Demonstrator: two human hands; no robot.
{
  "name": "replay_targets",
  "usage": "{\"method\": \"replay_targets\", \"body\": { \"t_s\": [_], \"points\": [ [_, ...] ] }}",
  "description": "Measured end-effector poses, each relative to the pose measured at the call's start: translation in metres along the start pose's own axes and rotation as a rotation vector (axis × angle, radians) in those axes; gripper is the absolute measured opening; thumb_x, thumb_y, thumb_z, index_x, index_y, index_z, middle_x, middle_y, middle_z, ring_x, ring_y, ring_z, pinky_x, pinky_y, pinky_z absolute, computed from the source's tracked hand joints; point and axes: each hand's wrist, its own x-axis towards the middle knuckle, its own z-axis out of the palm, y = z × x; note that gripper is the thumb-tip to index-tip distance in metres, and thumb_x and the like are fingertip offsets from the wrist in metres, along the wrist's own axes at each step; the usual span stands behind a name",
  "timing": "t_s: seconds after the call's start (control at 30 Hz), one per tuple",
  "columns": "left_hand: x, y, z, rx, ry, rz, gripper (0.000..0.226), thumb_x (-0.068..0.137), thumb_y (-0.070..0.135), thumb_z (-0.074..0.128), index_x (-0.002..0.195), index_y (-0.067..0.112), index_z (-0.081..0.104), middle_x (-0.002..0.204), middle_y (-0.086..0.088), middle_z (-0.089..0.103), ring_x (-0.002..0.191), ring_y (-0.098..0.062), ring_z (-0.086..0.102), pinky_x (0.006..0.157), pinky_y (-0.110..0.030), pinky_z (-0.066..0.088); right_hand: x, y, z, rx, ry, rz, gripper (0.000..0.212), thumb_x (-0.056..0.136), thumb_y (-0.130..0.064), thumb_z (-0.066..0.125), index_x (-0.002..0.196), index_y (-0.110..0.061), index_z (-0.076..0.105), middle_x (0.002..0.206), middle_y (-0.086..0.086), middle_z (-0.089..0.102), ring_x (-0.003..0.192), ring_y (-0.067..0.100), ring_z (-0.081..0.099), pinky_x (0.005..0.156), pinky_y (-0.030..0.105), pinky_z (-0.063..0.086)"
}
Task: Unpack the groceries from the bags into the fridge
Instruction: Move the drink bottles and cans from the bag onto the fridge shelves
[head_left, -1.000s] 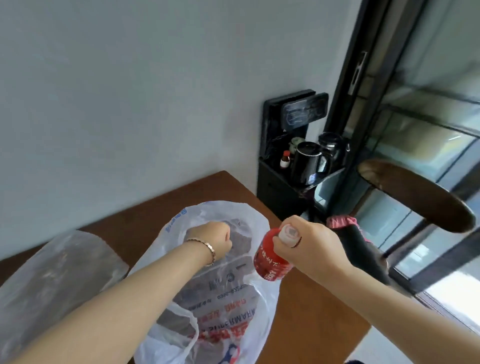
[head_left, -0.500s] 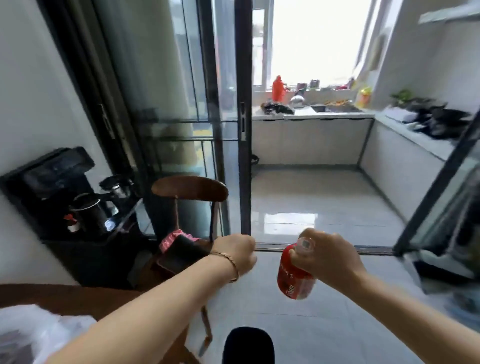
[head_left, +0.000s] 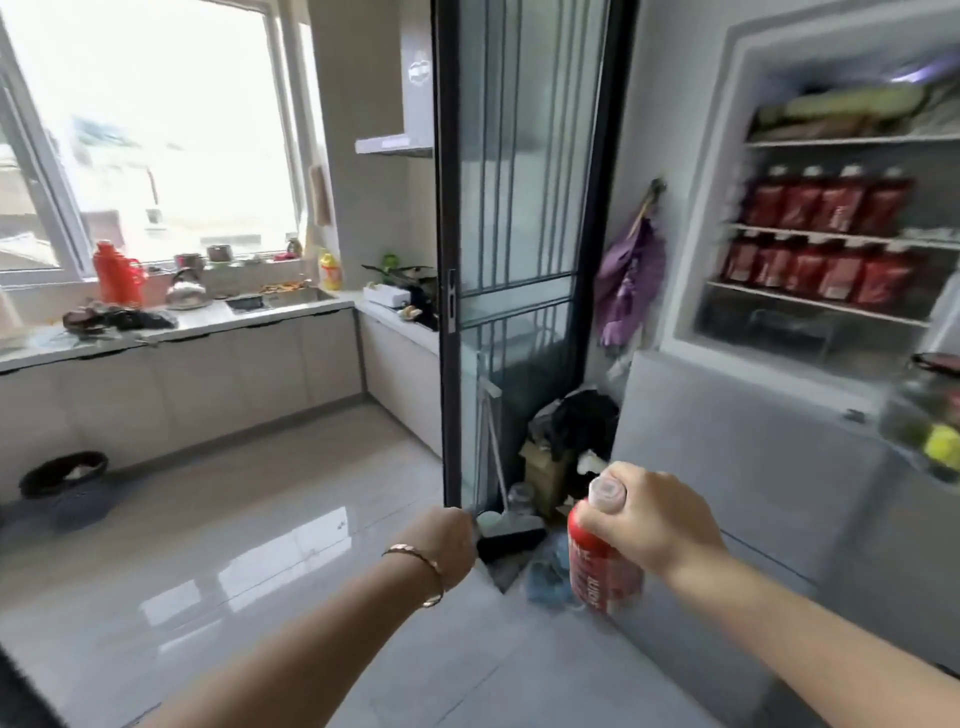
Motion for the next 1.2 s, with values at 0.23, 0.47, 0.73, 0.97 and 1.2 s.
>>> {"method": "replay_targets", "body": {
  "t_s": [0.23, 0.47, 0.73, 0.97, 1.2],
  "points": [
    [0.183, 0.131, -0.038, -0.010, 0.090, 0.245, 0.025, 0.093, 0.022, 0.039, 0.101, 0.016, 0.062, 0.108, -0.003, 0.065, 0.099, -0.027, 0.062, 0.077, -0.031, 0.047, 0.123, 0.129, -0.058, -0.039, 0.165, 0.238, 0.026, 0.076, -0.042, 0.063, 0.086, -0.018, 0.061, 0.086, 0.000, 0.066, 0.085, 0.026, 0.060, 0.067, 0.029, 0.045],
    [0.361, 0.237, -0.098, -0.030, 0.212, 0.462, 0.025, 0.092, 0.024, 0.039, 0.105, 0.019, 0.060, 0.112, 0.000, 0.064, 0.102, -0.025, 0.061, 0.075, -0.027, 0.042, 0.260, 0.225, -0.116, -0.090, 0.396, 0.402, 0.022, 0.077, -0.043, 0.061, 0.074, -0.022, 0.057, 0.079, -0.006, 0.064, 0.077, 0.019, 0.059, 0.060, 0.025, 0.038],
    [0.512, 0.353, -0.179, 0.027, 0.304, 0.616, 0.028, 0.095, 0.020, 0.037, 0.114, 0.013, 0.057, 0.117, -0.007, 0.062, 0.107, -0.028, 0.059, 0.077, -0.033, 0.045, 0.397, 0.306, -0.191, -0.188, 0.527, 0.494, 0.024, 0.079, -0.040, 0.062, 0.069, -0.020, 0.053, 0.069, -0.008, 0.058, 0.070, 0.017, 0.058, 0.053, 0.021, 0.035],
    [0.626, 0.436, -0.217, 0.031, 0.394, 0.683, 0.024, 0.096, 0.017, 0.036, 0.108, 0.011, 0.056, 0.112, -0.007, 0.062, 0.100, -0.027, 0.061, 0.079, -0.034, 0.049, 0.504, 0.395, -0.243, -0.296, 0.726, 0.559, 0.022, 0.079, -0.042, 0.060, 0.087, -0.021, 0.059, 0.082, -0.001, 0.062, 0.073, 0.022, 0.054, 0.059, 0.027, 0.038],
    [0.724, 0.507, -0.243, -0.289, 0.547, 0.732, 0.021, 0.092, 0.019, 0.040, 0.101, 0.016, 0.060, 0.103, -0.001, 0.062, 0.093, -0.022, 0.058, 0.081, -0.035, 0.050, 0.605, 0.483, -0.291, -0.309, 0.917, 0.585, 0.028, 0.077, -0.045, 0.060, 0.095, -0.023, 0.063, 0.096, 0.006, 0.069, 0.090, 0.030, 0.063, 0.069, 0.031, 0.046]
  ]
}}
